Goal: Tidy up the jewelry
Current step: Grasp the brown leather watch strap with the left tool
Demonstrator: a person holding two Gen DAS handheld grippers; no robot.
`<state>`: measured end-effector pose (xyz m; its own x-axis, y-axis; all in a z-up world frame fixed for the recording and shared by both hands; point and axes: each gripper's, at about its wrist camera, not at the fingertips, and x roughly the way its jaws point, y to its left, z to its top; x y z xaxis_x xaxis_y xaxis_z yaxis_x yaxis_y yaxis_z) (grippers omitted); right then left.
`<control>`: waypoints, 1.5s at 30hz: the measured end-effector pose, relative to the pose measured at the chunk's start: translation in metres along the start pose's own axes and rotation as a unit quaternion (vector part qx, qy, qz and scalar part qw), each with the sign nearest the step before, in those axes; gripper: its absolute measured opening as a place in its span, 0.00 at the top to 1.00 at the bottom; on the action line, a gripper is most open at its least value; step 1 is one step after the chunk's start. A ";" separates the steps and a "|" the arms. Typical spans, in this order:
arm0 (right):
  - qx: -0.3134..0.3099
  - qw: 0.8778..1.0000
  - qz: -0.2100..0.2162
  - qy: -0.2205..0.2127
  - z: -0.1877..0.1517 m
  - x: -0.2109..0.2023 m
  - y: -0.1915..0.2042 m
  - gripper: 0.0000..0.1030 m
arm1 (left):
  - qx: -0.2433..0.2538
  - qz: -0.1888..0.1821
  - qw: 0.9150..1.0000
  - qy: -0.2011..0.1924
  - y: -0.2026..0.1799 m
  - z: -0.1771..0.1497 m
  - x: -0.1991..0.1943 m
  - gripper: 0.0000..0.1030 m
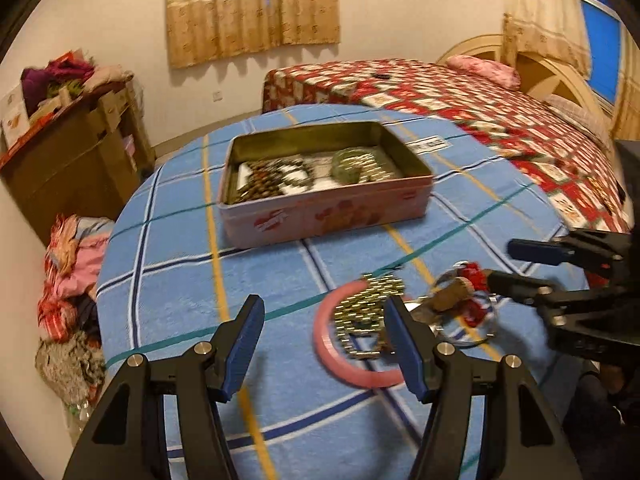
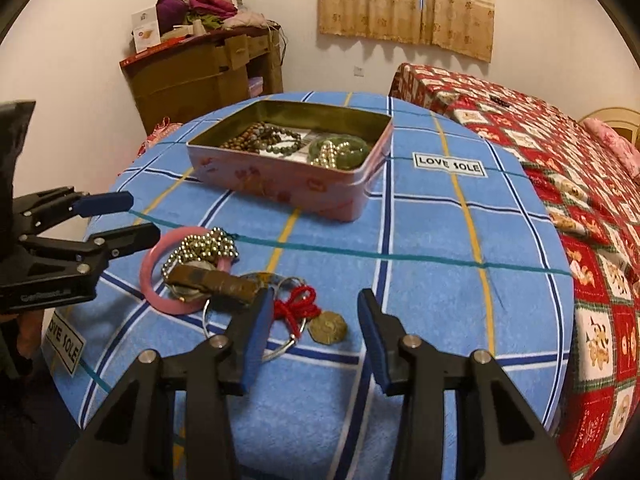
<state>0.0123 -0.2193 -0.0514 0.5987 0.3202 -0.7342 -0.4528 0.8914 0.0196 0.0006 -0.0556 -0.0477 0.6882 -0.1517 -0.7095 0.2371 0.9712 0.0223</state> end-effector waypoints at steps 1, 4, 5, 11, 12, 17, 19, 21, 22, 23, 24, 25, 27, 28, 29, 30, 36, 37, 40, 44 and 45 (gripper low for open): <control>0.002 1.000 0.001 0.001 -0.002 0.000 -0.001 0.55 | 0.005 -0.006 1.000 0.000 -0.004 0.000 -0.001 0.39; 0.011 1.000 0.002 0.008 -0.008 0.002 -0.006 0.55 | 0.022 -0.020 0.999 0.011 -0.016 -0.001 0.003 0.39; 0.013 1.000 0.001 0.009 -0.009 0.002 -0.007 0.55 | 0.025 -0.021 0.999 0.014 -0.019 -0.002 0.005 0.39; 0.018 1.000 0.005 0.007 -0.013 0.000 -0.008 0.55 | 0.046 -0.029 0.998 0.029 -0.035 -0.002 0.021 0.39; 0.016 1.000 0.005 0.008 -0.013 0.001 -0.006 0.55 | 0.047 -0.024 0.998 0.030 -0.035 -0.001 0.025 0.39; 0.011 1.000 0.003 0.009 -0.011 0.006 -0.001 0.55 | 0.016 -0.013 0.999 0.027 -0.017 0.004 0.033 0.40; 0.014 1.000 0.004 0.009 -0.011 0.007 -0.002 0.55 | 0.009 -0.025 0.999 0.030 -0.010 0.004 0.035 0.59; 0.017 1.000 0.003 0.010 -0.011 0.009 -0.002 0.55 | -0.014 -0.055 0.998 0.032 -0.003 0.004 0.036 0.71; 0.018 1.000 0.002 0.010 -0.011 0.009 -0.002 0.55 | -0.013 -0.055 0.998 0.032 -0.003 0.004 0.036 0.79; 0.018 1.000 0.001 0.010 -0.012 0.009 -0.002 0.55 | -0.005 -0.054 0.998 0.029 -0.005 0.004 0.035 0.85; 0.019 1.000 0.001 0.010 -0.012 0.010 -0.002 0.55 | -0.003 -0.056 0.998 0.028 -0.007 0.004 0.034 0.91; 0.019 1.000 0.002 0.009 -0.012 0.009 -0.001 0.55 | -0.005 -0.059 0.998 0.030 -0.007 0.004 0.033 0.92; 0.017 1.000 0.001 0.008 -0.012 0.009 -0.001 0.55 | -0.004 -0.066 0.997 0.029 -0.008 0.003 0.030 0.92; 0.017 1.000 0.001 0.007 -0.012 0.008 -0.001 0.55 | -0.002 -0.069 0.997 0.027 -0.009 0.004 0.030 0.92; 0.018 1.000 0.001 0.007 -0.012 0.008 -0.001 0.55 | 0.000 -0.065 0.998 0.024 -0.010 0.004 0.029 0.92; 0.020 1.000 0.002 0.008 -0.012 0.009 -0.002 0.55 | 0.005 -0.059 0.998 0.018 -0.012 0.006 0.027 0.91; 0.016 1.000 0.000 0.009 -0.013 0.010 0.001 0.55 | 0.020 -0.052 0.998 0.017 -0.020 0.013 0.034 0.51; 0.016 1.000 0.000 0.009 -0.014 0.010 0.001 0.55 | 0.016 -0.052 0.998 0.016 -0.019 0.014 0.035 0.50; 0.017 1.000 0.001 0.009 -0.014 0.010 0.001 0.55 | 0.020 -0.050 0.998 0.021 -0.019 0.015 0.041 0.50; 0.017 1.000 0.000 0.010 -0.014 0.011 0.001 0.55 | 0.027 -0.050 0.998 0.031 -0.021 0.014 0.049 0.51; 0.017 1.000 0.000 0.010 -0.014 0.010 0.001 0.55 | 0.030 -0.050 0.998 0.032 -0.023 0.014 0.050 0.58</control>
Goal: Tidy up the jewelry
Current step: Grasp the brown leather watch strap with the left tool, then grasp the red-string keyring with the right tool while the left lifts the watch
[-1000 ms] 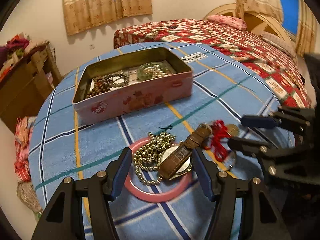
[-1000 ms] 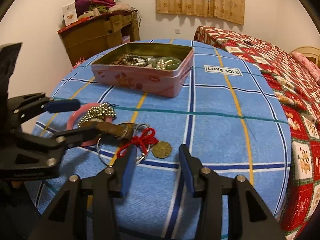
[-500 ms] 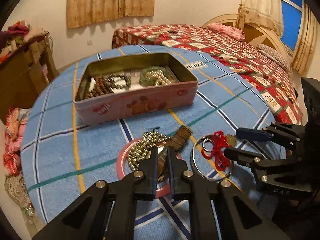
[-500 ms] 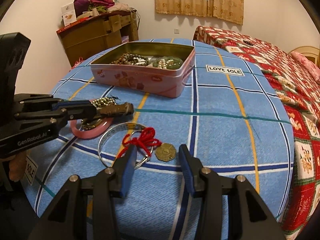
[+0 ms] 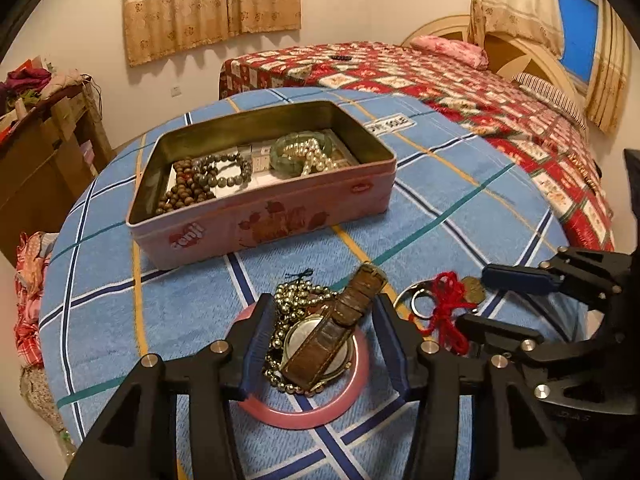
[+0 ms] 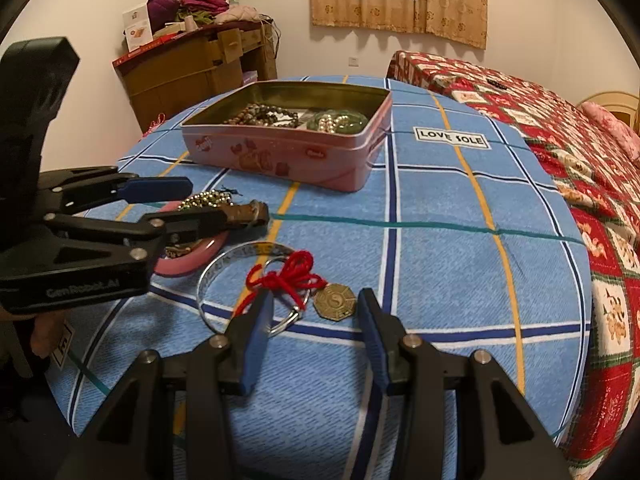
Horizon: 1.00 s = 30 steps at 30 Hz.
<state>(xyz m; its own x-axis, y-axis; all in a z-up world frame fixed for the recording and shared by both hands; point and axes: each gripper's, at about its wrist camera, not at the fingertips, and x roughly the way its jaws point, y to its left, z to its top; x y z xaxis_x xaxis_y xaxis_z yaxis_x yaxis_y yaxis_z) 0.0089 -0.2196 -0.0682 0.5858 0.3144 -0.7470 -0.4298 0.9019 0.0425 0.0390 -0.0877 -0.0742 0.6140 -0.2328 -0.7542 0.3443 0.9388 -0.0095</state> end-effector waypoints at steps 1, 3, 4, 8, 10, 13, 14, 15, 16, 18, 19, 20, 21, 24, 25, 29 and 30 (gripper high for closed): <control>0.000 1.000 0.000 0.000 0.000 0.000 0.000 0.55 | 0.006 -0.002 1.000 -0.002 -0.002 -0.001 0.000 0.65; -0.001 1.000 -0.001 0.000 0.000 0.000 0.000 0.55 | 0.008 -0.008 1.000 -0.002 -0.002 -0.002 -0.003 0.74; 0.000 1.000 -0.001 0.000 0.000 0.000 0.000 0.55 | 0.005 -0.017 1.000 -0.002 -0.002 -0.002 -0.004 0.77; 0.001 1.000 -0.002 -0.001 -0.001 0.000 0.001 0.55 | -0.014 -0.023 1.000 -0.006 0.007 -0.004 -0.014 0.78; 0.002 1.000 -0.002 -0.003 0.000 -0.001 0.001 0.55 | -0.031 -0.028 0.999 -0.014 0.014 -0.004 -0.021 0.79; 0.004 1.000 -0.002 -0.006 0.001 -0.002 0.001 0.55 | -0.039 -0.025 0.999 -0.028 0.020 -0.002 -0.034 0.83; 0.005 1.000 -0.002 -0.008 0.001 -0.003 0.001 0.55 | -0.042 -0.026 0.998 -0.031 0.022 -0.001 -0.037 0.83; 0.005 1.000 -0.001 -0.010 0.002 -0.004 0.001 0.55 | -0.045 -0.028 0.998 -0.036 0.023 0.000 -0.041 0.83; 0.005 1.000 -0.001 -0.012 0.002 -0.004 0.002 0.55 | -0.045 -0.028 0.998 -0.038 0.024 0.001 -0.042 0.83; 0.003 1.000 -0.001 -0.011 0.003 -0.004 0.004 0.55 | -0.048 -0.028 0.998 -0.039 0.026 0.000 -0.042 0.83; 0.003 1.000 -0.002 -0.011 0.003 -0.003 0.004 0.55 | -0.051 -0.028 0.998 -0.039 0.027 0.000 -0.042 0.83; 0.003 1.000 -0.001 -0.011 0.004 -0.004 0.004 0.55 | -0.053 -0.027 0.997 -0.041 0.029 -0.001 -0.043 0.83; 0.002 1.000 0.000 -0.011 0.004 -0.003 0.005 0.55 | -0.055 -0.027 0.997 -0.042 0.029 -0.001 -0.045 0.83; -0.001 1.000 0.000 -0.011 0.007 -0.002 0.007 0.55 | -0.057 -0.031 0.996 -0.054 0.030 0.001 -0.053 0.83; -0.002 1.000 0.001 -0.012 0.008 -0.001 0.007 0.55 | -0.056 -0.032 0.996 -0.057 0.030 0.002 -0.055 0.83; -0.015 1.000 0.008 -0.011 0.011 0.003 0.014 0.55 | -0.056 -0.030 0.996 -0.061 0.031 0.002 -0.058 0.83; -0.020 1.000 0.009 -0.009 0.011 0.006 0.016 0.55 | -0.059 -0.031 0.996 -0.060 0.032 0.001 -0.057 0.83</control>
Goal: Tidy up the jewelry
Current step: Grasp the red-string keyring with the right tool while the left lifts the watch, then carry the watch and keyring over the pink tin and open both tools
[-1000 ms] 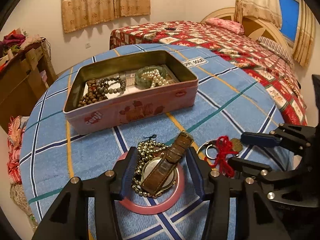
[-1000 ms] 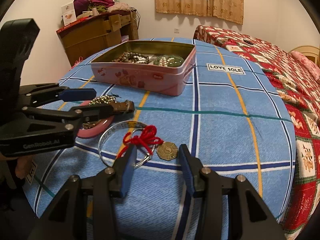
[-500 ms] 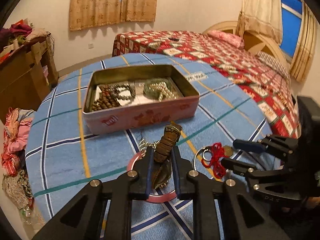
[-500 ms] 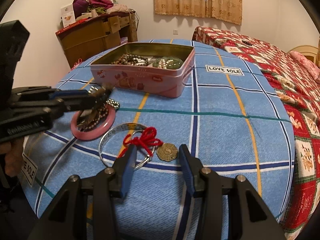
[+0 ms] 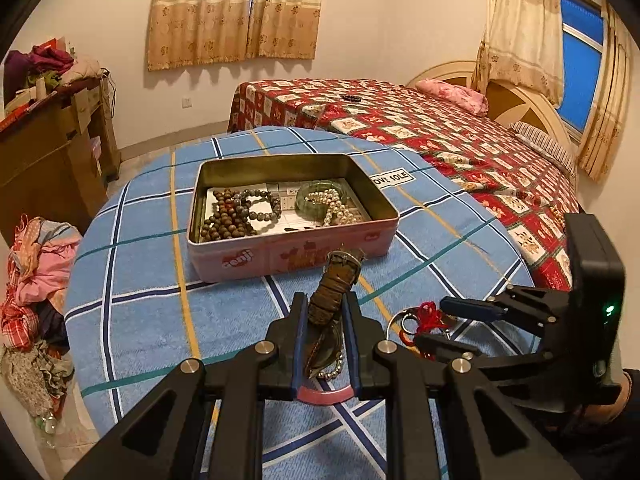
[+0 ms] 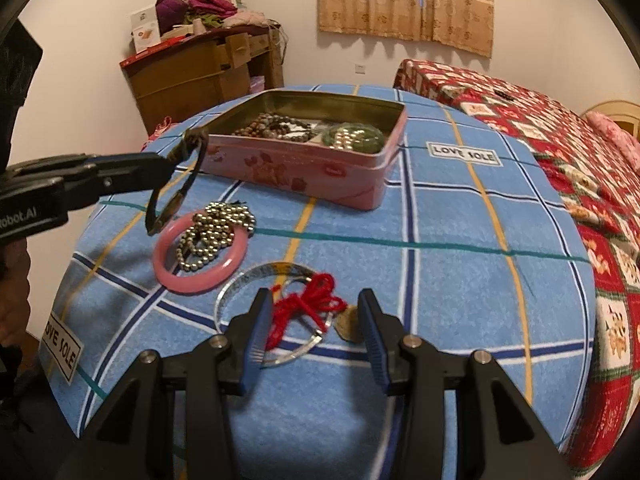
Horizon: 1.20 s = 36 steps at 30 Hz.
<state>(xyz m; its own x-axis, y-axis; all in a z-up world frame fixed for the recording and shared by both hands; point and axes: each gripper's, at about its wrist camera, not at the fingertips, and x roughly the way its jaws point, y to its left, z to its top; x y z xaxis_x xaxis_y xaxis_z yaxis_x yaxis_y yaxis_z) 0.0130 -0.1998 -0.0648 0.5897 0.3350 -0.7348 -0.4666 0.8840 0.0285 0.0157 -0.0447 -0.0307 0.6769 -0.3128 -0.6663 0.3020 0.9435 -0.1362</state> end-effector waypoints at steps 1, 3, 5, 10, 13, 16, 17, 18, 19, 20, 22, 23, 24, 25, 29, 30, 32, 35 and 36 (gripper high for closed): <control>-0.003 1.000 -0.002 0.004 0.000 0.004 0.002 0.55 | -0.002 0.000 1.000 0.000 0.001 0.000 0.001 0.83; -0.009 1.000 -0.011 0.005 0.000 0.006 0.003 0.73 | -0.004 0.002 1.000 0.001 0.002 -0.002 0.000 0.83; -0.008 1.000 -0.005 0.005 0.000 0.005 0.002 0.89 | -0.009 0.002 1.000 0.001 0.004 -0.002 0.000 0.83; -0.004 1.000 -0.001 -0.007 0.001 -0.002 -0.001 0.91 | -0.010 0.004 1.000 -0.005 0.007 0.001 -0.005 0.83; -0.002 1.000 0.001 -0.020 0.005 -0.010 -0.001 0.92 | -0.010 0.005 1.000 -0.011 0.008 0.004 -0.009 0.83; 0.001 0.999 0.002 -0.033 0.011 -0.018 -0.001 0.92 | -0.009 0.009 1.000 -0.016 0.009 0.008 -0.012 0.83; 0.001 0.999 0.002 -0.036 0.012 -0.020 -0.001 0.92 | -0.009 0.009 1.000 -0.017 0.010 0.009 -0.012 0.83; 0.001 0.999 0.002 -0.038 0.014 -0.022 -0.001 0.92 | -0.009 0.010 1.000 -0.018 0.010 0.010 -0.012 0.83; 0.001 0.999 0.002 -0.040 0.016 -0.022 -0.001 0.92 | -0.010 0.012 1.000 -0.019 0.011 0.011 -0.012 0.83; 0.002 0.999 0.002 -0.042 0.019 -0.023 -0.002 0.92 | -0.009 0.012 1.000 -0.019 0.011 0.012 -0.012 0.83; 0.001 0.999 0.002 -0.045 0.023 -0.024 -0.003 0.92 | -0.009 0.014 1.000 -0.020 0.012 0.013 -0.011 0.83; 0.001 0.999 0.002 -0.046 0.025 -0.025 -0.004 0.92 | -0.009 0.014 1.000 -0.021 0.013 0.015 -0.011 0.83; 0.002 0.999 0.003 -0.048 0.027 -0.025 -0.005 0.92 | -0.008 0.014 1.000 -0.022 0.014 0.015 -0.011 0.83; 0.001 0.999 0.004 -0.049 0.030 -0.025 -0.006 0.92 | -0.008 0.015 1.000 -0.022 0.014 0.017 -0.011 0.83; -0.001 0.998 0.003 -0.057 0.040 -0.027 -0.009 0.92 | -0.007 0.017 0.999 -0.029 0.016 0.023 -0.013 0.83; 0.000 0.998 0.003 -0.059 0.043 -0.028 -0.010 0.92 | -0.006 0.019 0.999 -0.032 0.016 0.025 -0.013 0.83; -0.001 0.998 0.003 -0.063 0.048 -0.030 -0.012 0.92 | -0.005 0.021 0.999 -0.036 0.017 0.030 -0.014 0.83; -0.005 0.998 0.002 -0.070 0.057 -0.031 -0.014 0.92 | -0.003 0.025 0.999 -0.039 0.019 0.035 -0.014 0.83; -0.008 0.997 0.002 -0.073 0.061 -0.032 -0.014 0.92 | -0.002 0.027 0.999 -0.040 0.020 0.037 -0.013 0.83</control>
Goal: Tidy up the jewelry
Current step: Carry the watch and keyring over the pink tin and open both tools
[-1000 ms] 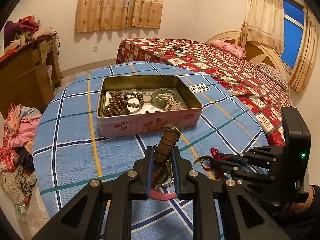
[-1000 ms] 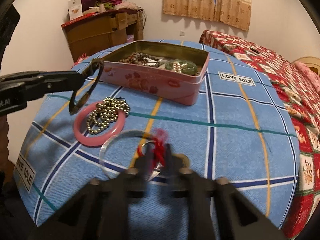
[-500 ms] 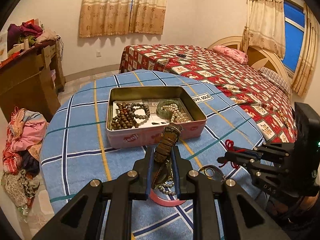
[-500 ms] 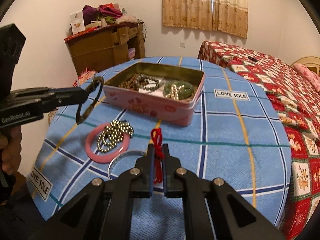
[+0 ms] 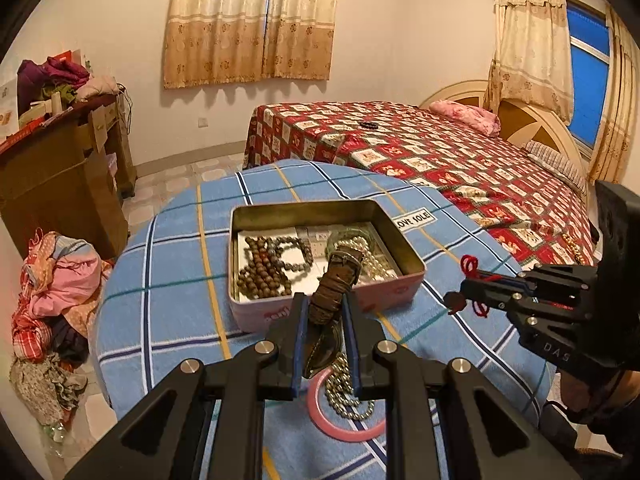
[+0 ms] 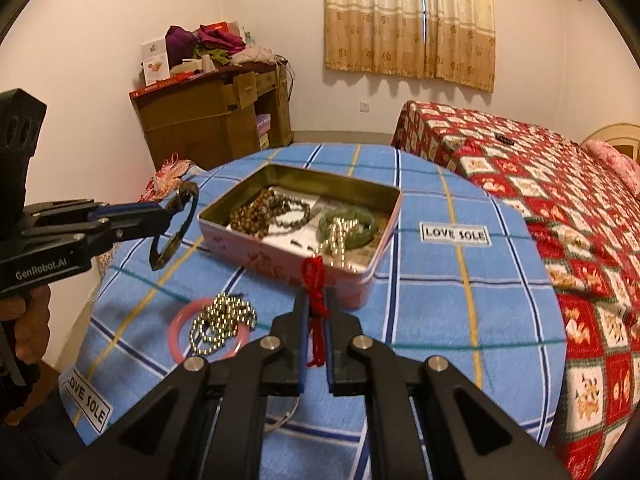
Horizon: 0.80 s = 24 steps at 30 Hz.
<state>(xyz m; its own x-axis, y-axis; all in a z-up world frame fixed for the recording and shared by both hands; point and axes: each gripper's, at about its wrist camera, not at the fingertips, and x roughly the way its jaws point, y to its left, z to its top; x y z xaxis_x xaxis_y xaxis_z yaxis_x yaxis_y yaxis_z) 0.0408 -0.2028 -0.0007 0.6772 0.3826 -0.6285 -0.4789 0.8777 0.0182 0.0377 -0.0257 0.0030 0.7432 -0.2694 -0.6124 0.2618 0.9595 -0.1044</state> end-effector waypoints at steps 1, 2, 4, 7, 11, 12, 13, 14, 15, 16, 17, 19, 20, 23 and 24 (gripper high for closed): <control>-0.003 1.000 0.000 -0.002 0.003 0.000 0.000 0.92 | 0.001 0.001 1.000 -0.001 0.001 0.002 0.000 0.83; -0.005 1.000 0.000 -0.004 0.005 0.000 0.000 0.92 | 0.002 0.003 1.000 -0.002 0.002 0.004 0.001 0.83; -0.010 1.000 -0.001 -0.008 0.013 0.001 0.000 0.92 | 0.003 0.006 1.000 -0.005 0.004 0.009 0.003 0.83; -0.012 1.000 0.001 -0.012 0.022 0.005 -0.003 0.92 | 0.004 0.010 1.000 -0.007 0.007 0.016 0.007 0.83; -0.013 1.000 0.003 -0.016 0.032 0.010 -0.006 0.92 | 0.004 0.015 1.000 -0.007 0.012 0.024 0.015 0.83; -0.013 1.000 0.004 -0.017 0.035 0.012 -0.007 0.92 | 0.004 0.016 1.000 -0.007 0.013 0.026 0.017 0.83; -0.012 1.000 0.004 -0.017 0.038 0.015 -0.008 0.92 | 0.005 0.018 1.000 -0.007 0.014 0.028 0.019 0.83; -0.012 1.000 0.005 -0.017 0.039 0.016 -0.009 0.92 | 0.005 0.019 1.000 -0.007 0.014 0.030 0.020 0.83; -0.012 1.000 0.006 -0.016 0.042 0.018 -0.010 0.92 | 0.005 0.019 1.000 -0.008 0.015 0.032 0.021 0.83; -0.013 1.000 0.006 -0.016 0.044 0.021 -0.010 0.92 | 0.006 0.020 1.000 -0.008 0.015 0.034 0.023 0.83; -0.014 1.000 0.006 -0.016 0.045 0.022 -0.011 0.92 | 0.007 0.020 1.000 -0.008 0.016 0.036 0.024 0.83; -0.016 1.000 0.005 -0.015 0.049 0.026 -0.012 0.92 | 0.007 0.023 1.000 -0.006 0.018 0.039 0.029 0.83; -0.017 1.000 0.004 -0.015 0.050 0.028 -0.011 0.92 | 0.006 0.023 1.000 -0.005 0.019 0.040 0.032 0.83; -0.019 1.000 0.003 -0.013 0.055 0.035 -0.012 0.92 | 0.005 0.027 1.000 -0.001 0.022 0.044 0.039 0.83; -0.019 1.000 0.003 -0.012 0.057 0.037 -0.012 0.92 | 0.005 0.027 1.000 0.000 0.023 0.045 0.041 0.83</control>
<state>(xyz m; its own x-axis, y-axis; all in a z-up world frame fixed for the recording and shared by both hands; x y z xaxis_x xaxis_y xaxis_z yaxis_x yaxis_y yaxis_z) 0.1030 -0.1828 0.0199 0.6879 0.3945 -0.6092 -0.5030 0.8643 -0.0082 0.1021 -0.0186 0.0110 0.7571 -0.2165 -0.6164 0.2264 0.9720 -0.0634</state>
